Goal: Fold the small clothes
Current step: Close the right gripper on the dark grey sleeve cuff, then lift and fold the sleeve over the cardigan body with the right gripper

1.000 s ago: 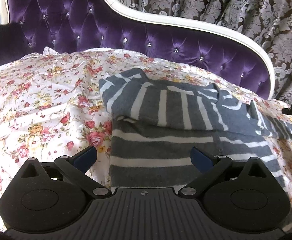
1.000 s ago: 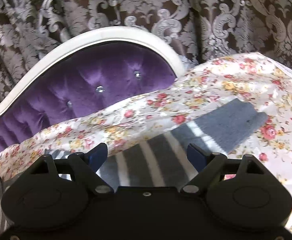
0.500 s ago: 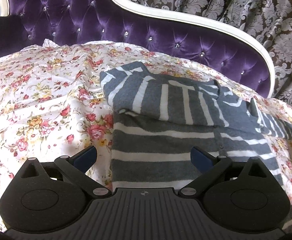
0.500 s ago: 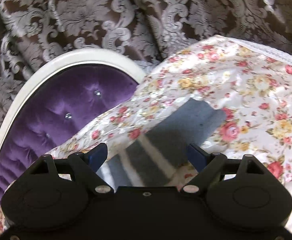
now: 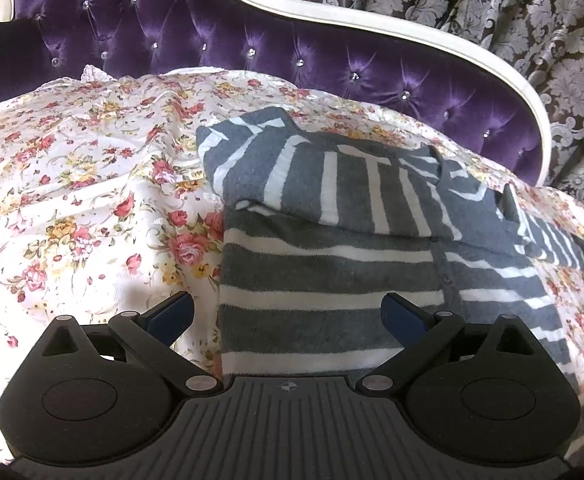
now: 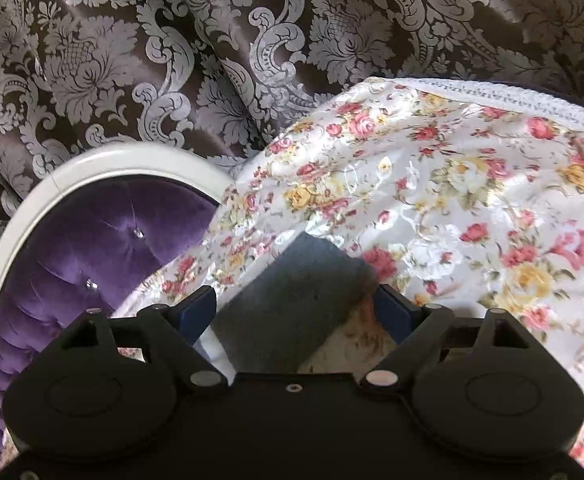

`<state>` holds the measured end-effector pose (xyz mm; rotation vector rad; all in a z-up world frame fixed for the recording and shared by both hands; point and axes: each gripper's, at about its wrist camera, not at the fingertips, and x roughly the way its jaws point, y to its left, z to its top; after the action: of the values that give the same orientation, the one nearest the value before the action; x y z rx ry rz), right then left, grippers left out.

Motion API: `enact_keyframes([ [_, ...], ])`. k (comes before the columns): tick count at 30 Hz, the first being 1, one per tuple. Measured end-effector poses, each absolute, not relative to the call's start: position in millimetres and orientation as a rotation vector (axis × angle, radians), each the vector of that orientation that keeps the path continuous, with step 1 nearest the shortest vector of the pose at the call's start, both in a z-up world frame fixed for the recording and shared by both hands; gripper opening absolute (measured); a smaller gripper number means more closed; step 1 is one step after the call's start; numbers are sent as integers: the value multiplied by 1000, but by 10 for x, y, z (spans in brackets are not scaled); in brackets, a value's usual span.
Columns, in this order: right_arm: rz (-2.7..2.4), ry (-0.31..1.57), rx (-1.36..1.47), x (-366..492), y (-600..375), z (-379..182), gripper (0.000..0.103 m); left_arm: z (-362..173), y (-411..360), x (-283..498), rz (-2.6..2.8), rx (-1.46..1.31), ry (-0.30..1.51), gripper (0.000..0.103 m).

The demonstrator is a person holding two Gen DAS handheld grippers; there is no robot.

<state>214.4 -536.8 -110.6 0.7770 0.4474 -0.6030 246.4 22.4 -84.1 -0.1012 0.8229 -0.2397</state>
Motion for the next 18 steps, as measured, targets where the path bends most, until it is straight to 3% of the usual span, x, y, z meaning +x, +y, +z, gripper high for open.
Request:
enact_keyframes([
  [4, -581, 436, 767, 2162, -5361, -1132, 80, -831, 232, 2473, -240, -116, 826, 101],
  [7, -565, 444, 756, 2195, -5357, -1141, 67, -813, 228, 2476, -237, -120, 822, 101],
  [9, -555, 459, 740, 2228, -5351, -1153, 48, -802, 222, 2470, -236, -120, 821, 101],
  [10, -551, 476, 728, 2258, -5343, -1166, 17, -799, 221, 2466, -239, -123, 821, 101],
  [18, -526, 452, 613, 2359, -4990, -914, 19, -748, 260, 2461, -246, -139, 827, 101],
])
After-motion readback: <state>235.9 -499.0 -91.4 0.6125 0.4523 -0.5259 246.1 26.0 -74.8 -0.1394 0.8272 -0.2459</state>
